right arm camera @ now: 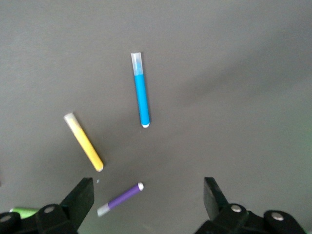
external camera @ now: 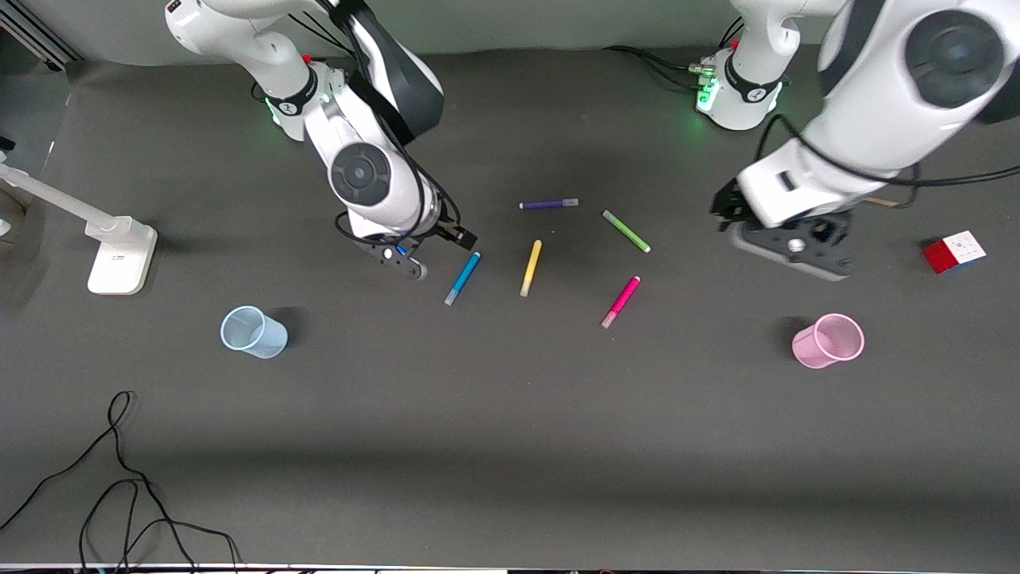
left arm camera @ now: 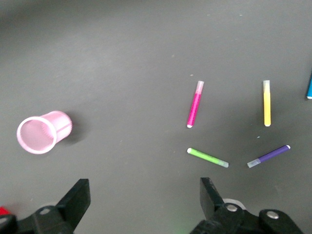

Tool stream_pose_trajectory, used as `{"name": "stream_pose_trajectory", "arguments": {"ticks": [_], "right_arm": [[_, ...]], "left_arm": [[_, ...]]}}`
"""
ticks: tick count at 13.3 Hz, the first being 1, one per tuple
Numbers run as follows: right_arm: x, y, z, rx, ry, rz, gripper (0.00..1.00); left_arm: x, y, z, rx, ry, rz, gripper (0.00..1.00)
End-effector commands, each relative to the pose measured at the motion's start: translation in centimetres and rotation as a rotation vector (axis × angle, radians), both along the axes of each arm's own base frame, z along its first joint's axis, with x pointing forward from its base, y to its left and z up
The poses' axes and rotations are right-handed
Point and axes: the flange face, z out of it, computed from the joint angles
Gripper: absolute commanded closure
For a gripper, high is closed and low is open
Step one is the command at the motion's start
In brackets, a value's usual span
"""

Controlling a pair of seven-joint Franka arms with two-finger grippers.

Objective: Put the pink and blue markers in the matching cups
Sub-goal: 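Grasp the blue marker with the right gripper while the left gripper grasps the pink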

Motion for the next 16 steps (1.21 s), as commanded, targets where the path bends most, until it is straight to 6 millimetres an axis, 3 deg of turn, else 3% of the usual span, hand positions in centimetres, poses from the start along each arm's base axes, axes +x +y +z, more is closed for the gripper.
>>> {"name": "stream_pose_trajectory", "arguments": {"ticks": [1,4,7,8,11,12,14,16], "right_arm": [[-0.4,0.3,-5.7,-0.017,0.011,-0.042,0.00],[0.0,0.6,-10.8,-0.029,-0.009,-0.061,0.00],[0.0,0.8,-13.8,-0.033,-0.011,-0.075,0.01],[-1.0,1.7,-15.0,-0.039,-0.009,-0.058,0.01],[-2.3,2.4,-17.3,-0.036,-0.035,-0.051,0.09],[-2.6,2.3,-17.7,-0.042,-0.030,-0.048,0.14],[-4.1,2.4,-18.7,-0.058,-0.017,-0.032,0.33],[-4.2,2.2,-19.0,-0.057,-0.021,-0.032,0.56]], "left_arm": [[-0.1,-0.8,-1.5,-0.010,-0.017,-0.028,0.00],[-0.3,-1.5,-6.7,-0.019,-0.040,-0.038,0.00],[-1.8,-3.3,-13.3,-0.037,-0.073,-0.073,0.00],[-2.2,-3.6,-15.3,-0.041,-0.080,-0.079,0.00],[-1.6,-4.4,-21.1,-0.054,-0.066,-0.093,0.00],[-1.4,-4.6,-22.8,-0.051,-0.066,-0.103,0.00],[-1.5,-5.8,-26.4,-0.048,-0.059,-0.125,0.00],[-1.8,-6.3,-29.3,-0.039,-0.058,-0.116,0.00]]}}
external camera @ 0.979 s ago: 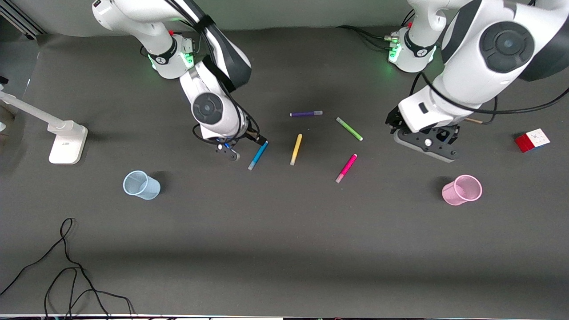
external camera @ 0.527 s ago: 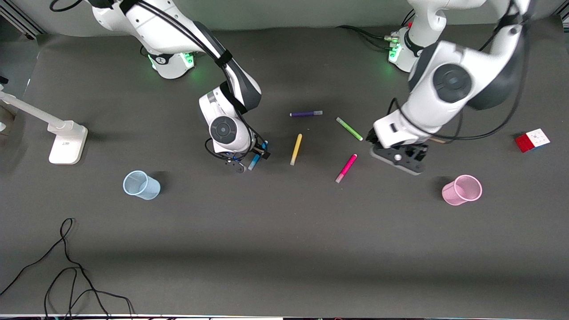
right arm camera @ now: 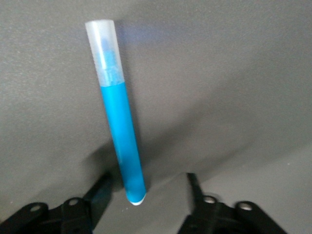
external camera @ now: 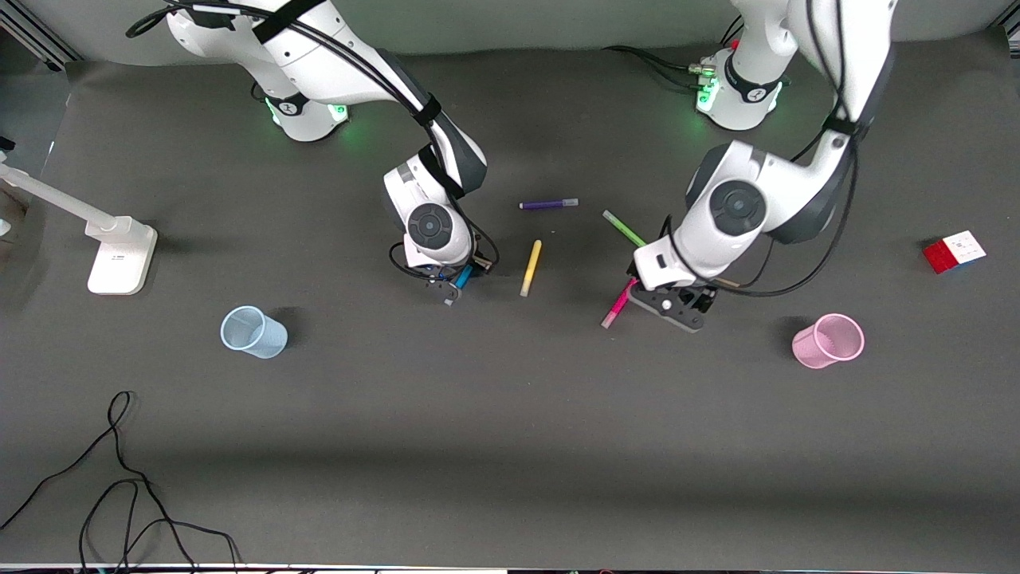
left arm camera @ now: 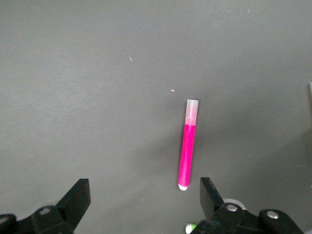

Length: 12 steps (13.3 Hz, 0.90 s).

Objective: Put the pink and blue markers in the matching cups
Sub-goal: 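Grasp the blue marker with the right gripper while the left gripper grasps the pink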

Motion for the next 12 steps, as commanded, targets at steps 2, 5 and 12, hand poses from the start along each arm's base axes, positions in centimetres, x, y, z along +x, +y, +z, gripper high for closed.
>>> {"name": "stream_pose_trajectory", "arguments": {"ticks": [2,5,12], "right_arm": [[-0.4,-0.4,-0.2,-0.002,-0.003,-0.028,0.84],[0.3,-0.7,1.3,0.006,-0.013,-0.040,1.00],[12.7,-12.0,23.1,0.019,-0.044,-0.217,1.00]], "left_arm": [[-1.2,-1.3,-4.7,0.030,-0.009,-0.002,0.00],[-2.2,-2.0,-7.3,0.041,0.029,0.002,0.00],[-2.6,-2.1,-10.0,0.038,0.050,0.011,0.01]]}}
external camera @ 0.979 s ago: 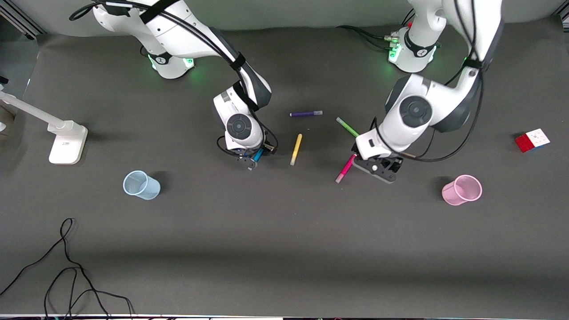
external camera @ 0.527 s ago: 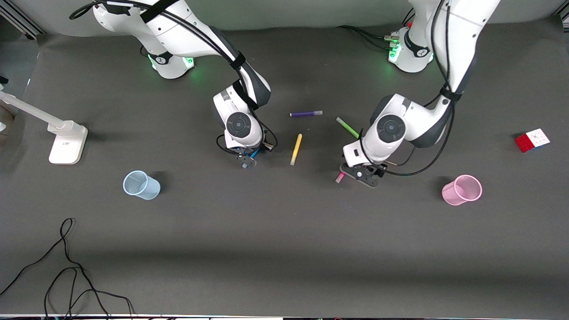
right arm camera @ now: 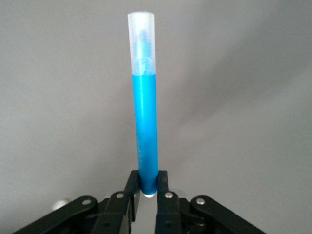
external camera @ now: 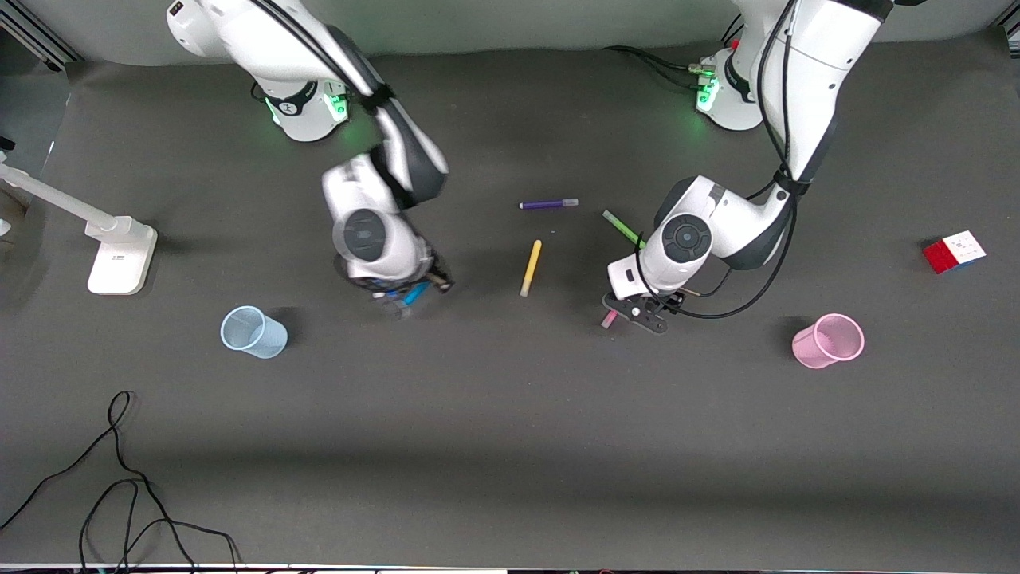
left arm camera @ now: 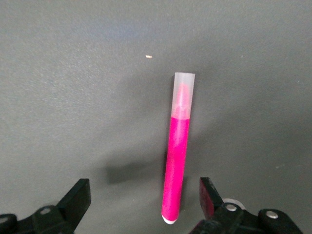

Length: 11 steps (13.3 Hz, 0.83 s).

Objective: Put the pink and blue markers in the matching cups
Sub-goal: 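Carry the blue marker to the blue cup while the left gripper carries pink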

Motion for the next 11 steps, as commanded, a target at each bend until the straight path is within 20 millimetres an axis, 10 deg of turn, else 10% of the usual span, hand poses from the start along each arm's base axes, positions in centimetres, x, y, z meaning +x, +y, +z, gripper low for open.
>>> {"name": "stream_pose_trajectory", "arguments": {"ticks": [1,4,7,11], "right_arm": [[5.2,-4.8,13.0,0.027,-0.021,-0.074,1.00],[7.9,-13.1,25.5,0.204,0.000,-0.215,1.00],[5.8,-22.1,32.3,0.418,0.080,-0.299,1.00],[2.7,-33.9,27.4,0.628,0.284,-0.139,1.00]], "left_arm": [[-0.2,-0.3,-0.8,0.006,-0.014,0.015,0.01],[-0.5,-0.8,-1.4,0.026,-0.018,0.023,0.03],[-0.5,-0.8,-1.5,0.044,-0.030,0.061,0.26],[0.0,-0.2,-1.3,0.045,-0.031,0.087,0.56]]}}
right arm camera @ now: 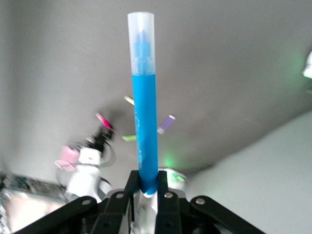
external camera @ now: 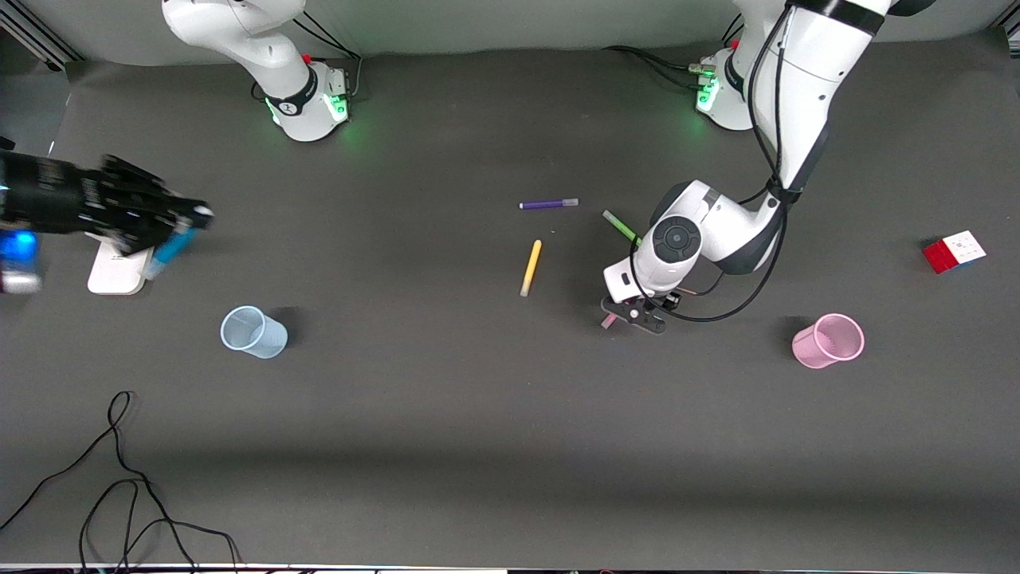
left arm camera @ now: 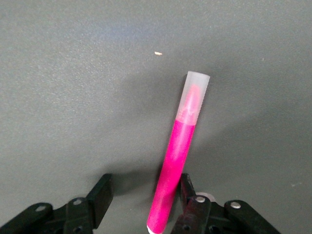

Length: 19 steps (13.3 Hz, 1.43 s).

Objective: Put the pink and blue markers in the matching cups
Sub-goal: 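Carry the blue marker to the blue cup while the left gripper carries pink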

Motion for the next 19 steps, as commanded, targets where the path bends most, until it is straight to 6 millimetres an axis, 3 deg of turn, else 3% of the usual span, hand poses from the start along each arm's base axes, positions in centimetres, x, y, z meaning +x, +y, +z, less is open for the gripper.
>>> {"name": "stream_pose_trajectory", "arguments": {"ticks": [1,2,3,6,8,10,13,16,19], "right_arm": [[-1.7,-5.8,-6.1,0.189,0.038,0.116,1.00],[-2.1,-7.3,-9.0,0.232,0.045,0.140,1.00],[-1.8,-7.7,-12.4,0.250,0.050,0.195,1.00],[-0.4,-8.1,-19.8,0.312,0.081,0.276,1.00],[0.0,-8.9,-23.9,0.338,0.110,0.291,1.00],[-0.2,-10.5,-26.4,0.376,0.085,0.328,1.00],[0.6,-11.1,-29.8,0.342,0.077,0.308,1.00],[1.3,-11.2,-31.9,0.321,0.063,0.295,1.00],[1.7,-11.5,-33.9,0.310,0.043,0.303,1.00]], "left_arm": [[0.3,0.2,-0.1,0.011,-0.013,0.043,0.63],[0.3,0.1,-0.1,0.011,-0.015,0.062,0.69],[0.3,0.1,-0.1,0.012,-0.015,0.071,0.76],[0.4,0.2,0.2,0.017,-0.014,0.088,0.95],[1.6,0.7,1.3,0.007,-0.031,0.114,0.97],[3.3,2.7,4.5,0.001,-0.069,0.159,1.00],[6.2,6.5,12.1,0.011,-0.050,0.283,1.00],[8.8,14.3,19.7,0.064,0.007,0.428,1.00],[10.4,24.7,24.2,0.092,0.081,0.490,1.00]]}}
